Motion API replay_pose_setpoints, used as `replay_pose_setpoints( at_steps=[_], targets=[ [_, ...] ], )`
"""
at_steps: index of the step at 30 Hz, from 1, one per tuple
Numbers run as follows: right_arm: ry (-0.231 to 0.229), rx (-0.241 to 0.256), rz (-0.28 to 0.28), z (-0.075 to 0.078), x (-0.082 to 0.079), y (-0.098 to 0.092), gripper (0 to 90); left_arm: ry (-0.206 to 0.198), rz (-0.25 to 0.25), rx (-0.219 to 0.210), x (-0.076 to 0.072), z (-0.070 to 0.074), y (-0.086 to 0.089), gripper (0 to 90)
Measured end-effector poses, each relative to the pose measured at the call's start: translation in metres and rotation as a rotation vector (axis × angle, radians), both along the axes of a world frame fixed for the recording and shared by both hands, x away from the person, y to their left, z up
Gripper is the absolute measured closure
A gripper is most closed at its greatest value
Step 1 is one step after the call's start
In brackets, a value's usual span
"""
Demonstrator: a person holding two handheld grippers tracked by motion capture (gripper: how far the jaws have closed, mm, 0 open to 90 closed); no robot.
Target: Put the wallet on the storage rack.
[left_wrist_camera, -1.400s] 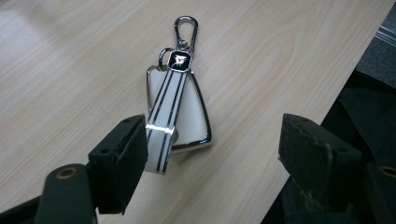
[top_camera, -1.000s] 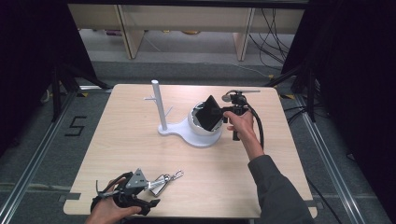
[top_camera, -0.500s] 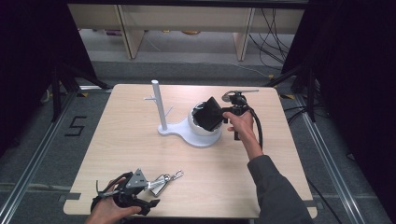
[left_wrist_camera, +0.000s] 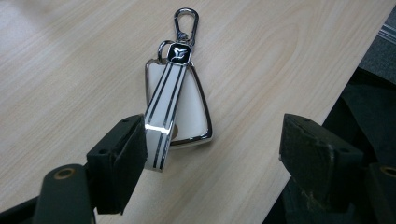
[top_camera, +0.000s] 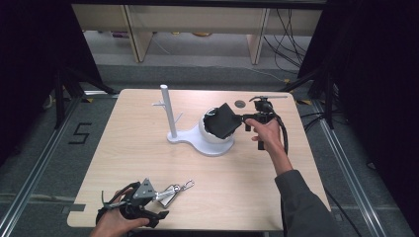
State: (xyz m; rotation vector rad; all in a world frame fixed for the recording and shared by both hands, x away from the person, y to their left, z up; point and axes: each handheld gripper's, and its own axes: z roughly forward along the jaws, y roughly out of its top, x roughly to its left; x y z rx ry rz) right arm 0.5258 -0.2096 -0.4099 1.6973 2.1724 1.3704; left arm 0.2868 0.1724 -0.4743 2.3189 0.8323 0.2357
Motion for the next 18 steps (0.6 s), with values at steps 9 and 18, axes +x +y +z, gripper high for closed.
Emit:
replay_pose_setpoints(
  at_steps=[9, 18],
  targets=[
    [-0.037, 0.016, 0.003, 0.002, -0.021, -0.023, 35.4, 0.009, -0.002, 0.0, -0.001, 0.001, 0.0, 23.0],
    [-0.062, -0.033, 0.031, -0.006, -0.05, -0.03, 34.6, 0.0, -0.001, 0.004, -0.001, 0.002, 0.001, 23.0]
  ],
)
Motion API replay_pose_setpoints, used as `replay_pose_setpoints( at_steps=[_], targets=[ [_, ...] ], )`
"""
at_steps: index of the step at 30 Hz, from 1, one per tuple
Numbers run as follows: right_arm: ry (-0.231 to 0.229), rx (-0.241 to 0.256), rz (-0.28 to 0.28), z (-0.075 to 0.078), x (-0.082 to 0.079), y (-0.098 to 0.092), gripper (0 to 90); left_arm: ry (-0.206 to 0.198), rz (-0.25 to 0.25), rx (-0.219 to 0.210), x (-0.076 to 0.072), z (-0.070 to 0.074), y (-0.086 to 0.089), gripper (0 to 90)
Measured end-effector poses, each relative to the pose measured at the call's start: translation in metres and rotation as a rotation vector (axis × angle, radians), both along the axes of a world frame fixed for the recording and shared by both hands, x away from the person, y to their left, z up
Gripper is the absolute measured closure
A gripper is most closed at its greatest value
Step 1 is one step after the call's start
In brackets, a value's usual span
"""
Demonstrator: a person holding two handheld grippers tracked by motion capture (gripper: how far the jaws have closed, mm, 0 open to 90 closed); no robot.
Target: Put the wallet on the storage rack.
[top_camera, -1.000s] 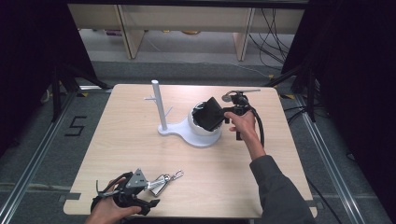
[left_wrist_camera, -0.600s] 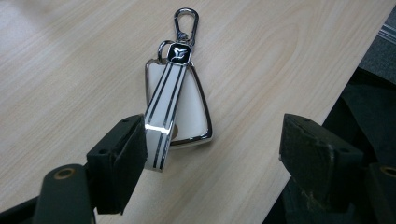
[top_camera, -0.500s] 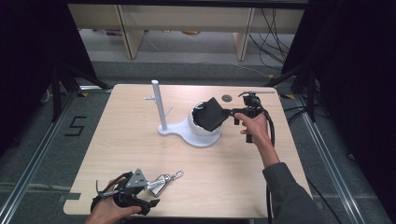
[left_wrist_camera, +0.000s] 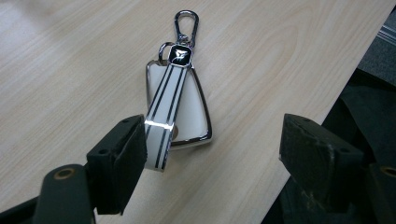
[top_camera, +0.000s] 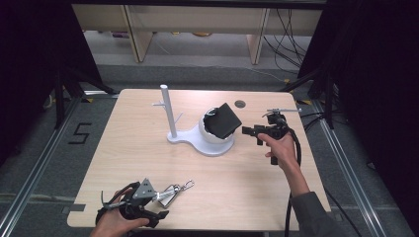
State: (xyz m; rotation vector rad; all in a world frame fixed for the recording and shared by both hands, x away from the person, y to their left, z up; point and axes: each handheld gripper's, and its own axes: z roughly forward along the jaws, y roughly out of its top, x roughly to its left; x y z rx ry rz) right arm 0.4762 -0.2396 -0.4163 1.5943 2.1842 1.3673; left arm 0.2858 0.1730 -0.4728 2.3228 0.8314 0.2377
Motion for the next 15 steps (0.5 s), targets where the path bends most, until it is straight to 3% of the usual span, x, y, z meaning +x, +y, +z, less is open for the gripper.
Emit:
replay_pose_setpoints(
  at_steps=[2, 5, 12, 13, 15],
  targets=[
    [-0.015, -0.016, 0.01, 0.0, -0.003, -0.001, 34.5, 0.001, 0.002, -0.001, 0.0, 0.0, 0.0, 23.0],
    [-0.046, -0.036, 0.033, -0.004, -0.021, 0.0, 34.0, 0.0, 0.004, -0.001, 0.0, -0.001, 0.0, 23.0],
    [-0.036, -0.034, 0.071, -0.014, -0.045, 0.003, 32.9, 0.002, 0.003, 0.0, 0.0, -0.001, 0.001, 23.0],
    [-0.003, -0.016, 0.061, -0.013, -0.049, 0.005, 32.7, 0.007, 0.008, -0.005, -0.001, -0.002, 0.001, 23.0],
    [-0.028, -0.04, 0.086, -0.016, -0.05, 0.003, 32.3, 0.006, 0.01, -0.005, -0.001, -0.002, 0.001, 23.0]
  ],
)
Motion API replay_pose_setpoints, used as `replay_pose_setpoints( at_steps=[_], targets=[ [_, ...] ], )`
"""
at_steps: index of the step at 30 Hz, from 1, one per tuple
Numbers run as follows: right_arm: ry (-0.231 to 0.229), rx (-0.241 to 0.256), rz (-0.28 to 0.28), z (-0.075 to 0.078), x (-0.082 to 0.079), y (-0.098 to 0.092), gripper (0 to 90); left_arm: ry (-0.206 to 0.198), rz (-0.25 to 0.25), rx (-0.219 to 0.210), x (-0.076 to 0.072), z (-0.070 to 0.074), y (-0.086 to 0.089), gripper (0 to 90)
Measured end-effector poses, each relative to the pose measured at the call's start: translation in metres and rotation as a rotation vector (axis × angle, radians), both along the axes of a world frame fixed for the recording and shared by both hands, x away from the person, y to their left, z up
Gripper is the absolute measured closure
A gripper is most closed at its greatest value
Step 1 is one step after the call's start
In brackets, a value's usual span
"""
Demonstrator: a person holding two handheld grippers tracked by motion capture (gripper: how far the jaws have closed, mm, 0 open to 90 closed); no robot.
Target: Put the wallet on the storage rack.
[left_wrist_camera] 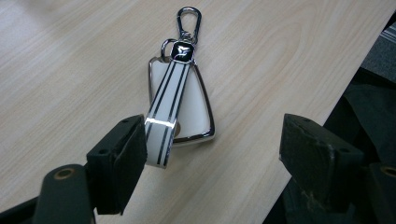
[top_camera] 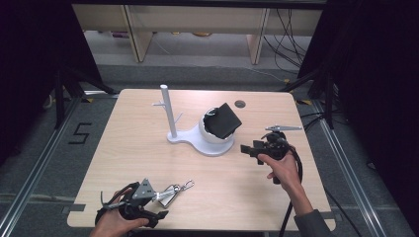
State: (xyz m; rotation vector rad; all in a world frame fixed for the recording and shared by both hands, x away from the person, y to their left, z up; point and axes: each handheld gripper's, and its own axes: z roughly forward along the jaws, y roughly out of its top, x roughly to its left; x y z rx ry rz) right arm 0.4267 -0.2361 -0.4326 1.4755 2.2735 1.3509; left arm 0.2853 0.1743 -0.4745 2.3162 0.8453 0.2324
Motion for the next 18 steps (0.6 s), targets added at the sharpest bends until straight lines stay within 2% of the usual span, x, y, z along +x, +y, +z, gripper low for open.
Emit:
replay_pose_setpoints(
  at_steps=[1, 2, 3, 4, 5, 7, 8, 11, 18],
  targets=[
    [0.01, 0.003, -0.004, -0.001, -0.003, 0.001, 32.3, -0.002, -0.01, 0.008, 0.001, 0.0, 0.001, 23.0],
    [0.015, -0.007, 0.0, -0.006, -0.008, 0.001, 31.8, -0.014, 0.001, 0.007, 0.001, -0.001, 0.001, 22.8],
    [0.038, -0.007, -0.014, -0.007, -0.011, 0.002, 31.4, -0.014, 0.001, 0.007, 0.001, -0.001, 0.001, 22.7],
    [0.038, -0.007, -0.014, -0.007, -0.011, 0.002, 31.4, -0.005, -0.012, 0.011, 0.002, 0.0, 0.002, 22.7],
    [0.007, -0.028, 0.004, -0.012, -0.013, 0.0, 31.1, -0.001, 0.004, 0.0, 0.001, -0.001, 0.002, 22.7],
    [0.015, -0.027, 0.003, -0.013, -0.014, -0.001, 31.0, -0.004, 0.008, -0.008, 0.001, -0.001, 0.001, 22.4],
    [0.016, -0.026, 0.008, -0.015, -0.016, -0.001, 30.7, -0.005, -0.001, 0.006, 0.002, -0.001, 0.002, 22.4],
    [0.032, -0.034, 0.002, -0.022, -0.022, 0.0, 30.1, -0.01, 0.008, 0.008, 0.003, -0.002, 0.002, 21.5],
    [0.046, -0.064, 0.041, -0.033, -0.034, 0.009, 27.7, -0.006, 0.015, 0.006, 0.003, -0.002, 0.003, 21.5]
  ],
)
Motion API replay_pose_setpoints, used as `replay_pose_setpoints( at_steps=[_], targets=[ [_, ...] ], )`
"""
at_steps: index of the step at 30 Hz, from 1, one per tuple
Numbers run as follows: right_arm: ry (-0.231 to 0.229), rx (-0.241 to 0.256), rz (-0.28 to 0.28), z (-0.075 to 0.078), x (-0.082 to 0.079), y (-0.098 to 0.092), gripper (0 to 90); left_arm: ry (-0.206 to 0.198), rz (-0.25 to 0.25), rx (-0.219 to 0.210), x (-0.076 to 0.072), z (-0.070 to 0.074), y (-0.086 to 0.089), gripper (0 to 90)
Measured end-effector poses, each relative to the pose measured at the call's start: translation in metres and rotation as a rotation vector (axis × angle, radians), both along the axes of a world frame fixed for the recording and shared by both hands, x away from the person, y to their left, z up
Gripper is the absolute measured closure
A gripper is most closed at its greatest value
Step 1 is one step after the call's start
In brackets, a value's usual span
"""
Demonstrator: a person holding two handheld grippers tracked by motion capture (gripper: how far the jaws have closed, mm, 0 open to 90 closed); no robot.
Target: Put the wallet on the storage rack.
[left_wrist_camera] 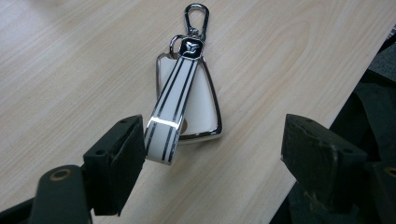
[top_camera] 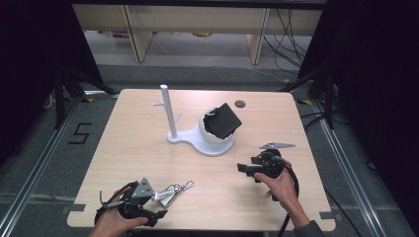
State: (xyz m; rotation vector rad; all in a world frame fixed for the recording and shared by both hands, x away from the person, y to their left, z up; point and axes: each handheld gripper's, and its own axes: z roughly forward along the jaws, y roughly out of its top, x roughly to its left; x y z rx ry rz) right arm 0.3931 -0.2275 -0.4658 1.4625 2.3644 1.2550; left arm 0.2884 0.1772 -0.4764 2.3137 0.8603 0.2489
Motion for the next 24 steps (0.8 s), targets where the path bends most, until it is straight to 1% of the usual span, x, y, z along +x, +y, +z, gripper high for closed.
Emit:
replay_pose_setpoints(
  at_steps=[2, 3, 4, 5, 6, 7, 8, 9, 10, 11, 12, 13, 14, 17, 19, 21, 22, 23, 24],
  targets=[
    [-0.012, -0.028, 0.013, -0.003, -0.006, 0.004, 26.4, -0.001, 0.002, 0.0, 0.0, 0.0, 0.0, 21.6],
    [-0.012, -0.028, 0.013, -0.003, -0.006, 0.004, 26.4, -0.001, 0.002, 0.0, 0.0, 0.0, 0.0, 21.5],
    [-0.015, -0.034, 0.018, -0.004, -0.006, 0.004, 26.4, 0.009, -0.011, 0.003, 0.0, 0.001, 0.001, 21.5],
    [-0.013, -0.033, 0.027, -0.006, -0.009, 0.005, 26.4, 0.008, 0.0, -0.011, 0.0, 0.0, 0.0, 21.6],
    [0.002, -0.043, 0.018, -0.006, -0.011, 0.005, 26.4, -0.001, 0.005, -0.003, 0.001, 0.0, 0.0, 21.6],
    [-0.007, -0.036, 0.034, -0.008, -0.012, 0.004, 26.4, 0.0, 0.001, 0.0, 0.001, 0.0, 0.001, 21.6],
    [-0.002, -0.045, 0.022, -0.009, -0.015, 0.004, 26.4, 0.006, -0.011, 0.007, 0.001, 0.0, 0.002, 21.5],
    [-0.005, -0.052, 0.024, -0.011, -0.016, 0.004, 26.4, 0.005, -0.005, -0.001, 0.001, 0.0, 0.001, 21.5],
    [0.0, -0.044, 0.031, -0.011, -0.018, 0.003, 26.4, 0.011, 0.003, -0.007, 0.001, -0.001, 0.001, 21.5],
    [0.006, -0.041, 0.036, -0.014, -0.022, 0.002, 26.4, 0.009, 0.002, -0.007, 0.001, -0.001, 0.001, 21.5],
    [0.006, -0.041, 0.036, -0.014, -0.022, 0.002, 26.4, 0.01, 0.003, -0.009, 0.001, -0.001, 0.001, 21.5],
    [0.017, -0.043, 0.048, -0.015, -0.024, 0.002, 26.4, 0.004, 0.0, -0.006, 0.001, -0.001, 0.001, 21.4],
    [0.014, -0.051, 0.042, -0.017, -0.028, 0.002, 26.4, 0.004, -0.001, -0.003, 0.0, -0.001, 0.001, 20.2],
    [0.016, -0.051, 0.039, -0.019, -0.032, 0.002, 26.4, -0.004, 0.004, -0.001, 0.0, -0.002, 0.001, 20.1],
    [0.017, -0.046, 0.051, -0.021, -0.035, 0.001, 26.4, -0.006, 0.002, 0.0, 0.001, -0.001, 0.001, 20.1],
    [0.023, -0.061, 0.04, -0.022, -0.042, 0.001, 26.3, -0.005, 0.002, 0.0, 0.0, -0.001, 0.001, 20.2],
    [0.023, -0.061, 0.04, -0.022, -0.042, 0.001, 26.3, -0.005, 0.002, 0.0, 0.0, -0.001, 0.001, 20.2],
    [0.02, -0.061, 0.055, -0.023, -0.042, 0.0, 26.2, -0.006, 0.0, 0.003, 0.0, 0.0, 0.001, 20.2],
    [0.032, -0.063, 0.047, -0.023, -0.046, 0.001, 26.0, -0.007, -0.001, 0.001, 0.0, 0.0, 0.001, 20.2]
  ],
)
